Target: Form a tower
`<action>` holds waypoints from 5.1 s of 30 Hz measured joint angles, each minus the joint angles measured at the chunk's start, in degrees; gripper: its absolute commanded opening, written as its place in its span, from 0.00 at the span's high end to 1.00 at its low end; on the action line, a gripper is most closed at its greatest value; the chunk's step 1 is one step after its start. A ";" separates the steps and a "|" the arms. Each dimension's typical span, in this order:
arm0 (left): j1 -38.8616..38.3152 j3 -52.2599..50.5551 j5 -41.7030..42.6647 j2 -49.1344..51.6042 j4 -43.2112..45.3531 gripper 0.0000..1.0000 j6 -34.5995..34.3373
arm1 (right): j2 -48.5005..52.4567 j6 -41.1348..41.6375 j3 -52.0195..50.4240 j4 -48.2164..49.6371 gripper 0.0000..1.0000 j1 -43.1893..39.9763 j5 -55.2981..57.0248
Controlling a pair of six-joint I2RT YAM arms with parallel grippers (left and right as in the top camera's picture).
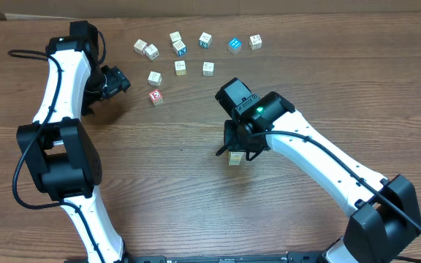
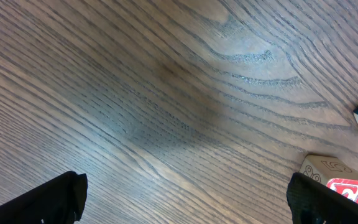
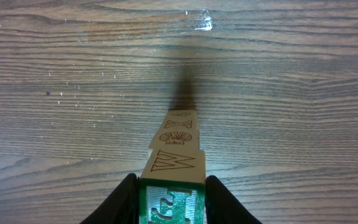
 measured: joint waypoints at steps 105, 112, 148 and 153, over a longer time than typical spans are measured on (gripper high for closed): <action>0.00 0.00 0.00 0.00 0.02 0.00 -0.02 | 4.85 -0.15 -6.38 8.72 0.62 1.16 1.38; 0.00 0.00 0.00 0.00 0.02 0.00 0.00 | 4.85 -0.13 -6.38 8.72 0.66 1.16 1.38; 0.00 0.00 0.02 0.00 0.00 0.01 0.00 | 4.85 -4.63 3.91 6.88 0.18 -5.05 1.51; 0.00 0.00 0.00 0.00 0.00 0.00 0.00 | 4.85 -7.45 9.90 6.97 0.16 -9.64 1.86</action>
